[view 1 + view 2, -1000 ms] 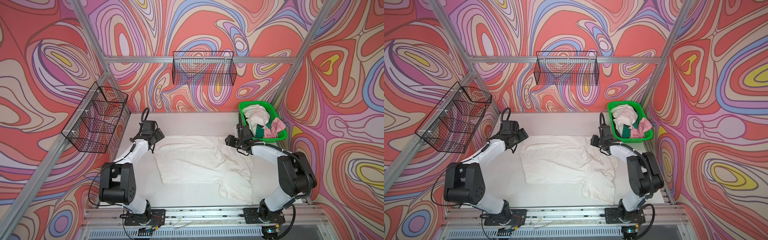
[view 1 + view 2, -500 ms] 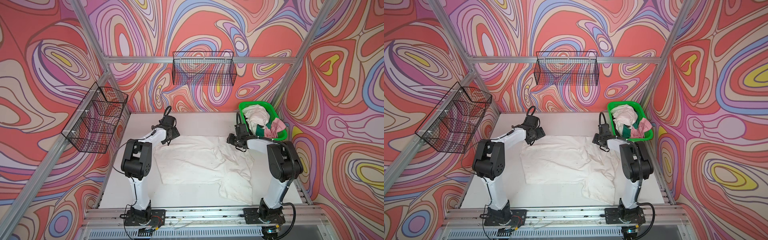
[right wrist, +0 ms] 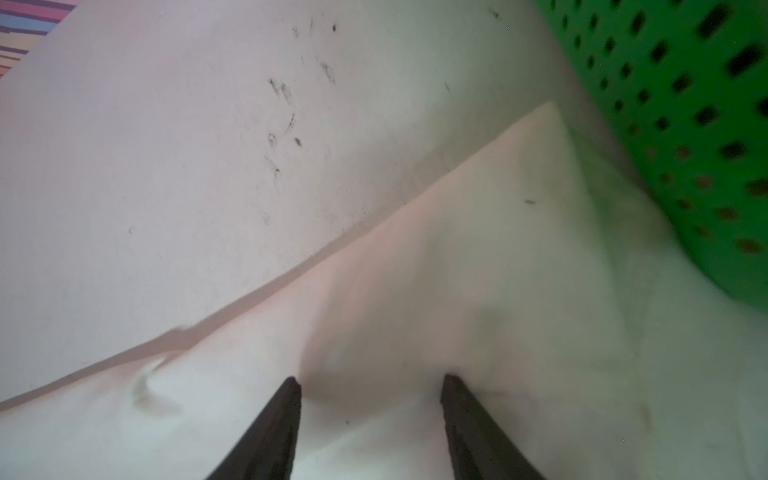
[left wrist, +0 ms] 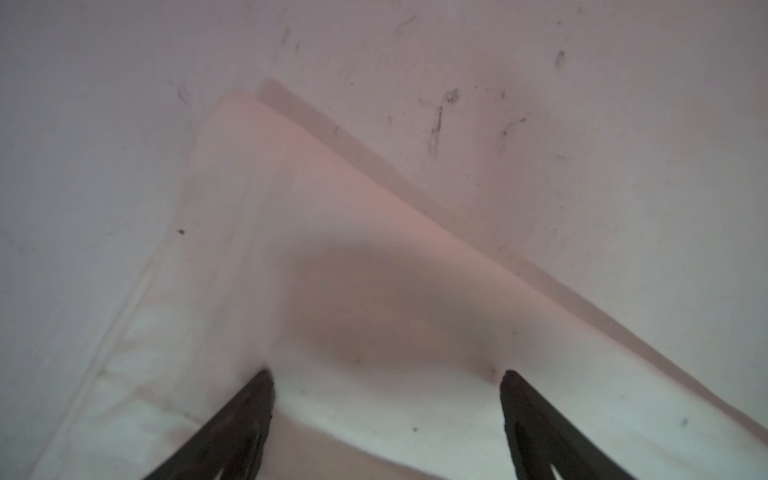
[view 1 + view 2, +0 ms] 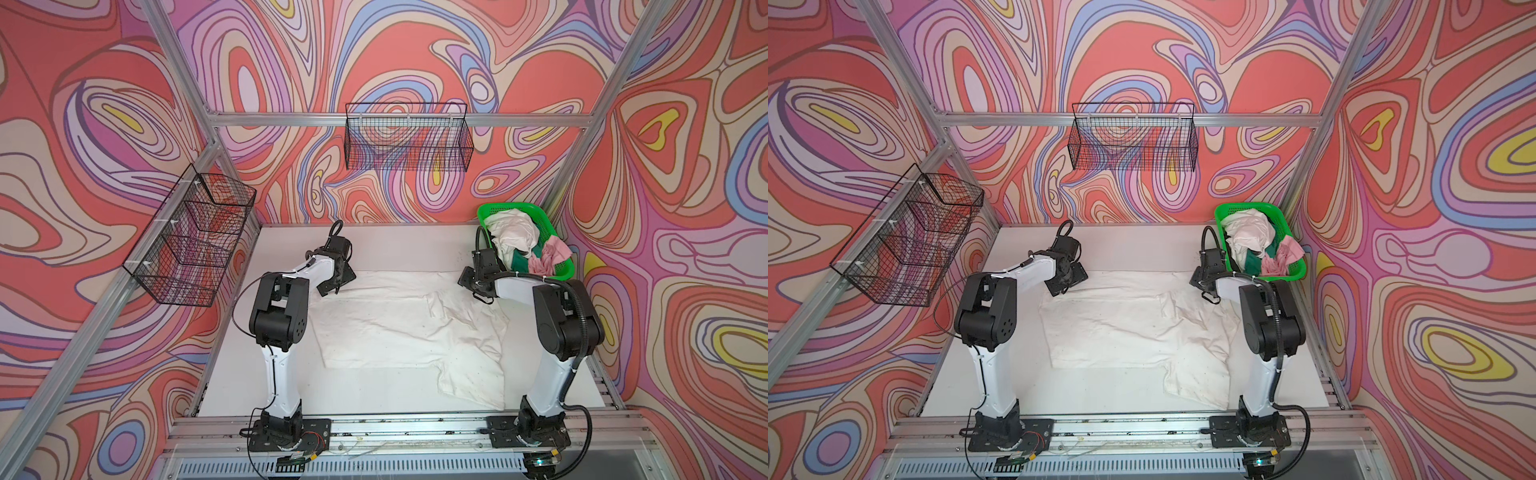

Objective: Fold and stack the t-shirts

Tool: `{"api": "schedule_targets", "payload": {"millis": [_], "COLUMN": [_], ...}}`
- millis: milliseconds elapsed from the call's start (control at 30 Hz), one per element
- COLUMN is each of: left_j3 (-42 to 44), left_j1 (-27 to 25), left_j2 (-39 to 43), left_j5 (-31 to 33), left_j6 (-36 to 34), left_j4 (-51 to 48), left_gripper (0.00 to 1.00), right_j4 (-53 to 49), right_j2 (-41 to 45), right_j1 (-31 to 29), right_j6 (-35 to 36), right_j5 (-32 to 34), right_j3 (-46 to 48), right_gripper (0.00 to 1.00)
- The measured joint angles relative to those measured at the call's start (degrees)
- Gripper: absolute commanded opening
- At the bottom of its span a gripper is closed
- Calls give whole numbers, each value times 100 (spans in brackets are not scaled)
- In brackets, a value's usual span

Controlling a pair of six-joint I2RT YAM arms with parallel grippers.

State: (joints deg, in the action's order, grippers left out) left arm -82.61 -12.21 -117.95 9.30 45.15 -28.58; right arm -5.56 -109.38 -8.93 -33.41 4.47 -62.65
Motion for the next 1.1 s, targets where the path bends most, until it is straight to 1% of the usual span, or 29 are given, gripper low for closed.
{"api": "schedule_targets", "payload": {"millis": [133,433,667,767,800,833,867,967,1033,1100], "left_j3": [-22,-605,-1322,-1314,-1158,-922,-715,-2,382,678], "left_j1": [94,114,153,173,177,184,190,210,229,293], "left_j2": [-20,-402,-846,-782,-625,-358,-118,1119,2135,2986], "left_j5": [11,96,103,-70,-138,-208,-258,-367,-398,-496], "left_j6": [-22,-221,-509,-577,-575,-570,-566,-479,-313,-151], "left_j4": [-35,-293,-391,-334,-271,-192,-144,-7,83,111], "left_gripper": [88,88,90,93,94,100,100,100,100,100], "right_j4": [-2,-9,-87,-214,-271,-337,-398,-632,-713,-774], "right_j2": [-57,-348,-603,-608,-568,-490,-385,221,800,1419], "right_j1": [26,66,72,72,72,72,72,48,-11,-107], "right_j6": [-46,-166,-164,-120,-111,-90,-70,-28,13,39], "right_j5": [-76,-199,-282,-278,-267,-243,-227,-140,-52,7], "right_j3": [-74,-474,-866,-942,-938,-909,-868,-678,-470,-186], "right_gripper": [58,58,58,59,60,61,61,62,63,63]}}
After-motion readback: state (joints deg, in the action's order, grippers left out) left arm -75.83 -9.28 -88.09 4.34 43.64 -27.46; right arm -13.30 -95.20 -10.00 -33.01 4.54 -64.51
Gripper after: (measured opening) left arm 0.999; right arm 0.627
